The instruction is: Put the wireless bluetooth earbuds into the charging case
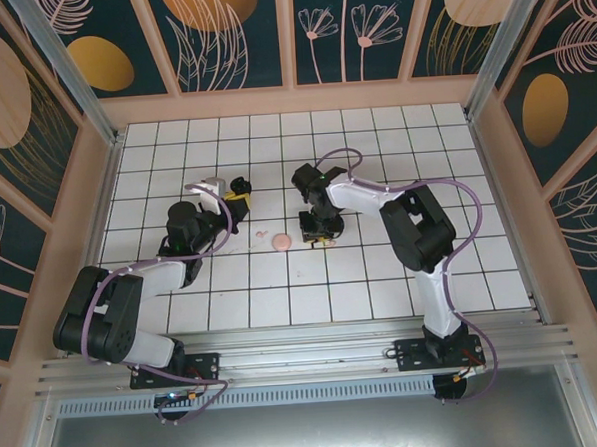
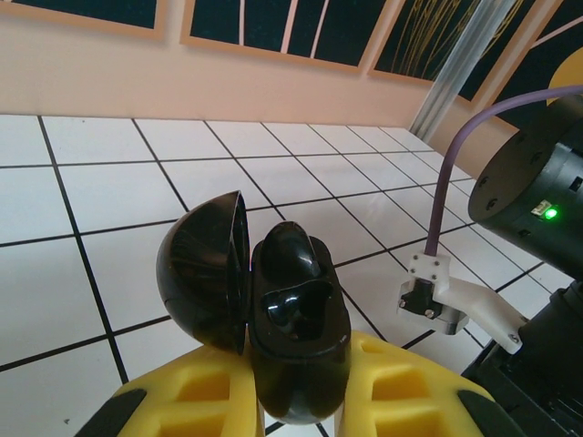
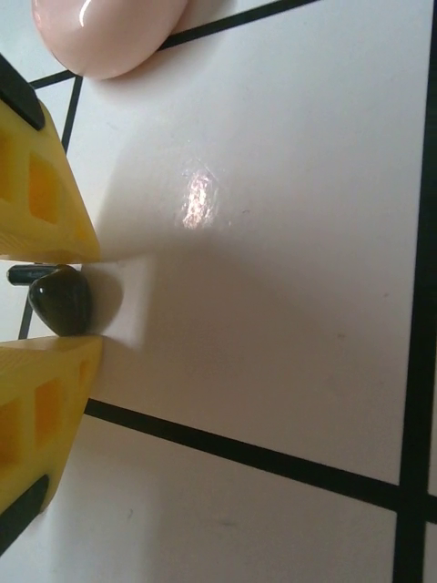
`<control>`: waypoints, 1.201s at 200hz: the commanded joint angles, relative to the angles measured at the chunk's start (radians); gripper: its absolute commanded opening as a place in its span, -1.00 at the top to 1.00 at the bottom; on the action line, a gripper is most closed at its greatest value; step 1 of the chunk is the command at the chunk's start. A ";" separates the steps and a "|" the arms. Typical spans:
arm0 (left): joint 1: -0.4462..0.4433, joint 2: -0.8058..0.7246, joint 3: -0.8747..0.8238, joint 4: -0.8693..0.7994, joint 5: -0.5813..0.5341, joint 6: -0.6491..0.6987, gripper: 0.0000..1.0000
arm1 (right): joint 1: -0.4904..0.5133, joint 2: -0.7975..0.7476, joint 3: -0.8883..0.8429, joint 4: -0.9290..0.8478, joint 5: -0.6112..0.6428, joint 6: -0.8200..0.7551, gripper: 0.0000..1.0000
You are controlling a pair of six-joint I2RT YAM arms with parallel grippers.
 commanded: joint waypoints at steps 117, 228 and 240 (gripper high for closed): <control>0.003 0.062 -0.004 0.116 0.114 0.023 0.79 | 0.002 -0.228 -0.244 0.323 0.048 0.152 0.51; -0.093 0.192 0.001 0.326 0.326 0.096 0.79 | 0.013 -0.557 -0.385 0.655 0.165 -0.033 0.51; -0.101 0.197 0.011 0.316 0.343 0.122 0.79 | 0.020 -0.584 -0.390 0.693 0.164 -0.070 0.51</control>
